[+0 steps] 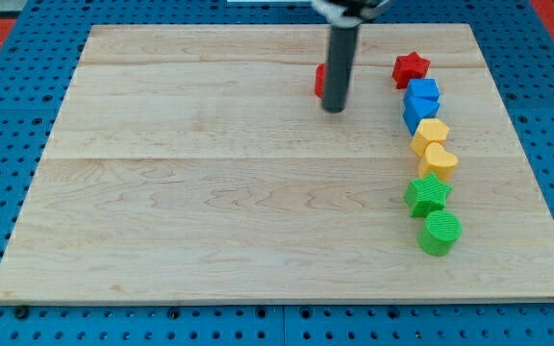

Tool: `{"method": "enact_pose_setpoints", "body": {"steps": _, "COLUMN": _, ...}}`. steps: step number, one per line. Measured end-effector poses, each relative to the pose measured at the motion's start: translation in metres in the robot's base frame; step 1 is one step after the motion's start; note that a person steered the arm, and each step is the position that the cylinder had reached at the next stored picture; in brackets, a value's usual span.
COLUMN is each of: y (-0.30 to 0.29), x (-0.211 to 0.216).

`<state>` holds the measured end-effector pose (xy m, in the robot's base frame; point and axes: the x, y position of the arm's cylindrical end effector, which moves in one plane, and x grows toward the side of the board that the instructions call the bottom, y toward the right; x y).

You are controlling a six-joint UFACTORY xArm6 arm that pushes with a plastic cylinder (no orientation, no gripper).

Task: Push the red circle to the left side of the board

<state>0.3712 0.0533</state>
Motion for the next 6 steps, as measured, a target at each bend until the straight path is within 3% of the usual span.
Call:
{"method": "enact_pose_setpoints", "body": {"steps": 2, "y": 0.059, "x": -0.086}}
{"method": "enact_pose_setpoints", "body": {"steps": 3, "y": 0.018, "x": -0.060}}
{"method": "enact_pose_setpoints", "body": {"steps": 4, "y": -0.021, "x": 0.045}}
{"method": "enact_pose_setpoints", "body": {"steps": 5, "y": -0.037, "x": 0.105}}
{"method": "enact_pose_setpoints", "body": {"steps": 6, "y": -0.004, "x": 0.052}}
